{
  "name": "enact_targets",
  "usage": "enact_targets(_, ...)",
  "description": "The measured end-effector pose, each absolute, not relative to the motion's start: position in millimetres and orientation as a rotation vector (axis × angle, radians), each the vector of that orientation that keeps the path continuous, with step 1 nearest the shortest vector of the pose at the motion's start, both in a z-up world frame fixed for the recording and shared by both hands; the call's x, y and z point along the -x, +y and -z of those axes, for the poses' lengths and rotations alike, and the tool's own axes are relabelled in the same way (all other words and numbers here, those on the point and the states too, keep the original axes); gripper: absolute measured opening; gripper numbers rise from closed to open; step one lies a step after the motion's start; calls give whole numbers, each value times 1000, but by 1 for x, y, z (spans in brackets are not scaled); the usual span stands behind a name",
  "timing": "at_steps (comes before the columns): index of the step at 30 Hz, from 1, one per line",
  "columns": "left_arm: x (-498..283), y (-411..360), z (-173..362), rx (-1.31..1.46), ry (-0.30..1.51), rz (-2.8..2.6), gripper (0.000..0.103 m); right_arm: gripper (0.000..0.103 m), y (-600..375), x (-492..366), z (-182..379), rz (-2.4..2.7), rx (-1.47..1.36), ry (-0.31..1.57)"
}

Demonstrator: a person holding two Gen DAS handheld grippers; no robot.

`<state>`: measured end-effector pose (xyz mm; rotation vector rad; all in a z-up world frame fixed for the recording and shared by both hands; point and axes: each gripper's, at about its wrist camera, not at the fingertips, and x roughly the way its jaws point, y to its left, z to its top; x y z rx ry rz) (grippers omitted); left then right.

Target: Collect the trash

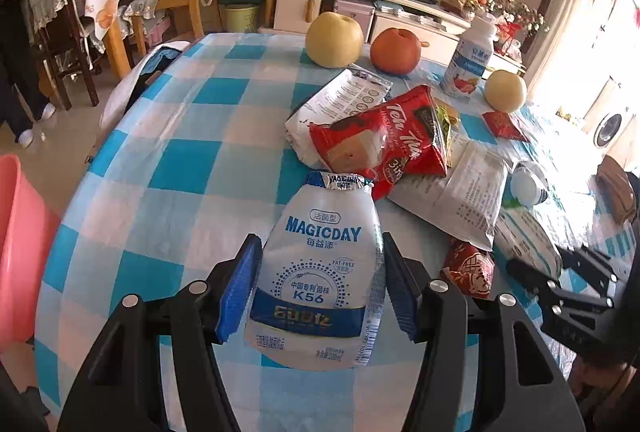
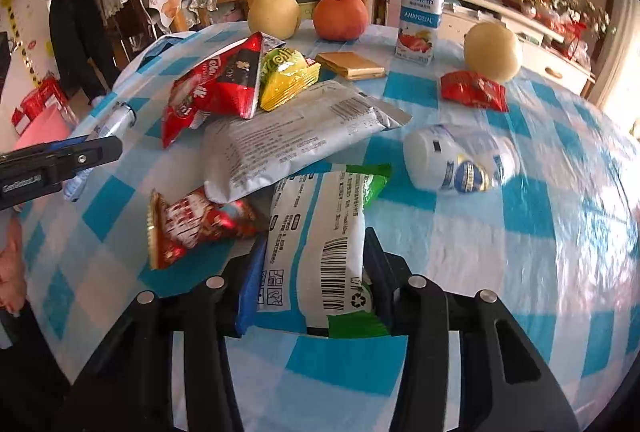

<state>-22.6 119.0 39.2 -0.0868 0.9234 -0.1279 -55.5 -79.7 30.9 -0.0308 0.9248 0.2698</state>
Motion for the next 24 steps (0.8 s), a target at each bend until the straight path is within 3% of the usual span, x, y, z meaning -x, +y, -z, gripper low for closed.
enact_targets(24,44,158,-61,213,859,95,61,31,-54,110,-74,-269,-7,841)
